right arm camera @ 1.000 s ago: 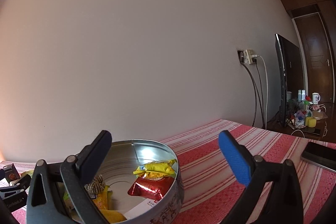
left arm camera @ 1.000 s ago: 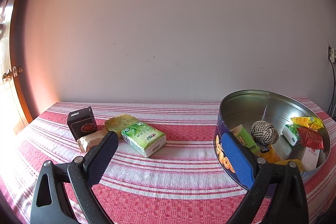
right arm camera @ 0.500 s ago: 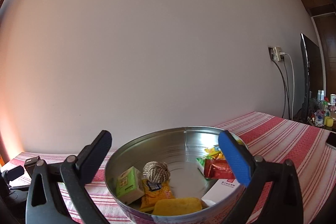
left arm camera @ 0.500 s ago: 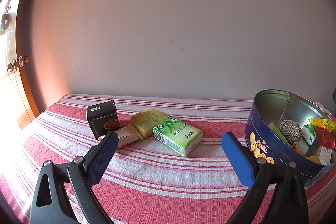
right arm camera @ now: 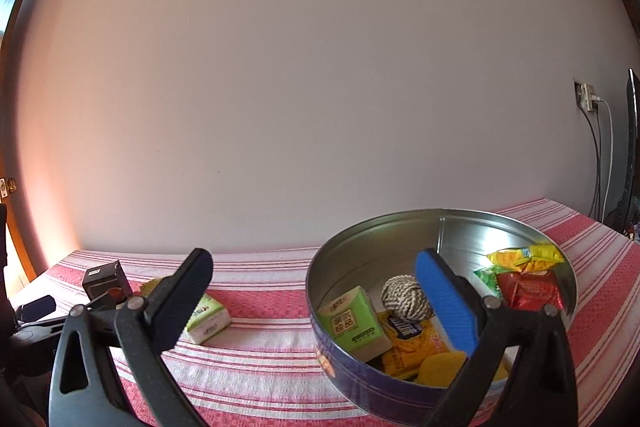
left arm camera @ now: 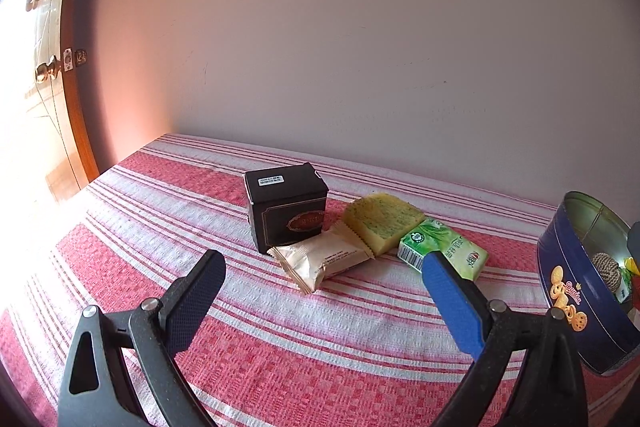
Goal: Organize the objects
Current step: 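Move both tools back from the tin toward the remaining items, then grasp the green tissue pack with the right tool, then grasp the beige pastry pack with the left tool while right tool holds tissue pack, then carry the beige pastry pack and green tissue pack over the blue tin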
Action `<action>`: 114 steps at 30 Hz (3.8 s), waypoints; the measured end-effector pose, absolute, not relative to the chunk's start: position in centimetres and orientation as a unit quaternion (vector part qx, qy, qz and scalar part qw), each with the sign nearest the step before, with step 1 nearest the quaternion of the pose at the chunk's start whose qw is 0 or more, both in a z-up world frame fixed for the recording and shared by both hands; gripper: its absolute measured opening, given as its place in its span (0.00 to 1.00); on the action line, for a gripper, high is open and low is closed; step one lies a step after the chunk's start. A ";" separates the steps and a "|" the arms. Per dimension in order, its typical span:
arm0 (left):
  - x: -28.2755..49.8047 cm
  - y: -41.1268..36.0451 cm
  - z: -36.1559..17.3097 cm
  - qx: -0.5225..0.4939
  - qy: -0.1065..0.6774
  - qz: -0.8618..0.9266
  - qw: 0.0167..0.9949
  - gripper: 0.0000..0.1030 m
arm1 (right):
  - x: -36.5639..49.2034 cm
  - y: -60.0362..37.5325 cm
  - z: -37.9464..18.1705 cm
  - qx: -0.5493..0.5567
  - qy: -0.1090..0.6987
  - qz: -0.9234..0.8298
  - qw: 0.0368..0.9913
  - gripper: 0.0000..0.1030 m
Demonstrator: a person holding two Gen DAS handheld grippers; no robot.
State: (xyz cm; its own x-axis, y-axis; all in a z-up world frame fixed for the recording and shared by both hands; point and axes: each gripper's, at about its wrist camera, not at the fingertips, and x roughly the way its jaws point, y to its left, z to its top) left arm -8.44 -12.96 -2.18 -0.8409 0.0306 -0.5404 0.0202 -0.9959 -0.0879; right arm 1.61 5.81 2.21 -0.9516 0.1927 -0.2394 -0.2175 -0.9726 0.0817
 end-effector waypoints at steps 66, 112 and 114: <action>-13.7 -12.9 -5.1 -0.422 -0.041 0.905 0.045 0.62 | -6.8 0.7 -3.3 -0.384 0.015 0.921 -0.068 0.52; -5.2 -11.2 -1.0 -0.251 -0.004 0.968 -0.024 0.62 | 0.2 1.1 1.5 -0.221 -0.012 0.975 -0.026 0.52; -5.0 -11.3 -1.0 -0.251 -0.009 0.968 -0.024 0.62 | 0.6 1.1 1.5 -0.221 -0.013 0.975 -0.027 0.52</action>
State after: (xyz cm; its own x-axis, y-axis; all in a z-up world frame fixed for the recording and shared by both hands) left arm -4.97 -11.34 -0.98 -0.8730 -0.0427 -0.4859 0.0518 -0.9986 -0.0053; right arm 0.56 1.15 1.54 -0.9010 -0.0474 -0.4312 0.0584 -0.9982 -0.0124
